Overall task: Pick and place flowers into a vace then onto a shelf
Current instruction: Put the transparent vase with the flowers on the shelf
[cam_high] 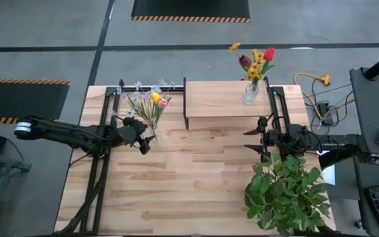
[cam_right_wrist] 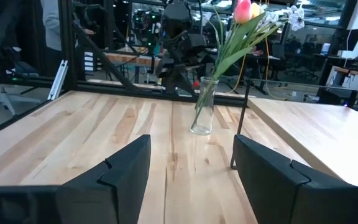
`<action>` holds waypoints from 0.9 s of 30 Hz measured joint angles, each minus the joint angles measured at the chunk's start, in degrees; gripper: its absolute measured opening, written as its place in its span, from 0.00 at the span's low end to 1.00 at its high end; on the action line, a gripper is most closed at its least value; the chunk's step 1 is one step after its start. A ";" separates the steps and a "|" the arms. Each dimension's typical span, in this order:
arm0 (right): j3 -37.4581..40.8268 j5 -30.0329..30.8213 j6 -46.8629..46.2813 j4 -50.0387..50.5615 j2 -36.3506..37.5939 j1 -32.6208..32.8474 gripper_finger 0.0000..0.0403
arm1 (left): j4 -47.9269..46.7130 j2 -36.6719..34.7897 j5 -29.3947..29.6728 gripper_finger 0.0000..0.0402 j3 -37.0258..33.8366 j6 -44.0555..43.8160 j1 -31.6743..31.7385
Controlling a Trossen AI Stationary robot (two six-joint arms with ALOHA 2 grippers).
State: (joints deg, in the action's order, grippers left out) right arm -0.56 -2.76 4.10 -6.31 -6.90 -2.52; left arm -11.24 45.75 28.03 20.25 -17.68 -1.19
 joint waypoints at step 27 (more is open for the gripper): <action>-0.02 -0.07 0.02 0.04 0.00 0.00 0.54 | 15.99 16.68 8.42 0.55 -0.92 0.75 0.24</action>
State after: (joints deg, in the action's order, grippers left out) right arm -0.57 -2.83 4.12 -6.26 -6.90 -2.52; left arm 4.75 62.43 36.45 19.33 -16.93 -0.95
